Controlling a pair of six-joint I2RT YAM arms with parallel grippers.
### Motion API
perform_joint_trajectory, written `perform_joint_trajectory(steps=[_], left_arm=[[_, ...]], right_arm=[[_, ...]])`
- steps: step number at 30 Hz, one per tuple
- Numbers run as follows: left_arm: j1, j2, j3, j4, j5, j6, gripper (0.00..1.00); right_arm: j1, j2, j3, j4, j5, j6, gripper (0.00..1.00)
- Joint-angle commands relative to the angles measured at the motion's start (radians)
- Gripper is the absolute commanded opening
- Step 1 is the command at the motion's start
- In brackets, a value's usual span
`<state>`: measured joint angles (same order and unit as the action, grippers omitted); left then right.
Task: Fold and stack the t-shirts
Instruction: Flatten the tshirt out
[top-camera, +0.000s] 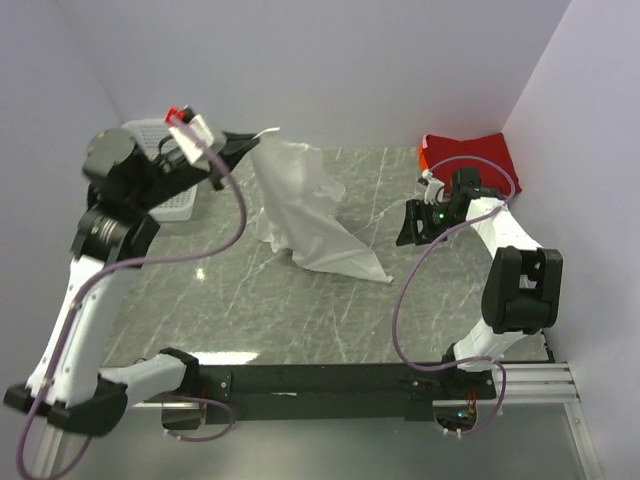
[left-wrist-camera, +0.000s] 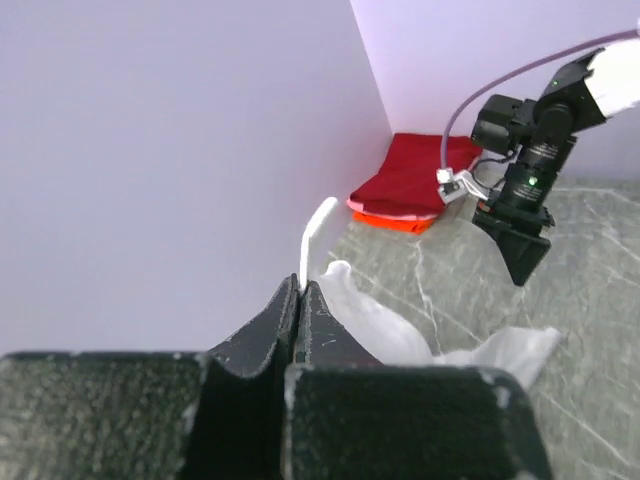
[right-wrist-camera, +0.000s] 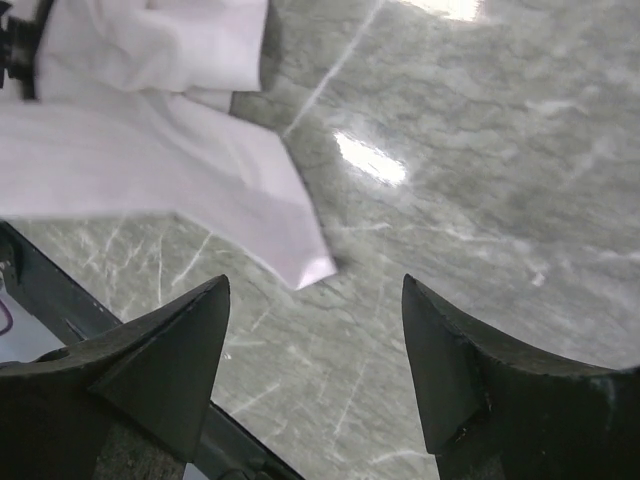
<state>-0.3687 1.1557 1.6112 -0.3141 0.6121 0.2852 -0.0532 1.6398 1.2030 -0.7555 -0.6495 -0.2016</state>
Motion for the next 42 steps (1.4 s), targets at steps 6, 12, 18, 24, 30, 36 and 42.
perform_joint_trajectory(steps=[6, 12, 18, 24, 30, 36, 42], left_arm=[[0.025, -0.131, -0.215, -0.118, -0.130, -0.007, 0.00], [0.039, -0.087, -0.192, -0.148, -0.229, -0.018, 0.01], [0.070, -0.027, -0.149, -0.164, -0.272, -0.015, 0.01], [0.099, 0.018, -0.125, -0.163, -0.253, -0.026, 0.00], [0.126, 0.048, -0.111, -0.152, -0.248, -0.050, 0.00], [0.160, 0.073, -0.109, -0.148, -0.267, -0.098, 0.00], [0.188, 0.094, -0.120, -0.137, -0.299, -0.136, 0.00]], right_arm=[[0.183, -0.026, -0.049, 0.096, 0.047, -0.019, 0.76], [0.207, -0.115, -0.164, 0.099, 0.068, -0.259, 0.80], [0.279, -0.163, -0.249, 0.120, 0.117, -0.401, 0.80], [0.366, -0.129, -0.267, 0.193, 0.185, -0.426, 0.76], [0.398, -0.064, -0.238, 0.159, 0.186, -0.478, 0.63], [0.411, -0.055, -0.232, 0.143, 0.186, -0.502, 0.31], [0.403, -0.110, -0.154, 0.065, 0.163, -0.513, 0.00]])
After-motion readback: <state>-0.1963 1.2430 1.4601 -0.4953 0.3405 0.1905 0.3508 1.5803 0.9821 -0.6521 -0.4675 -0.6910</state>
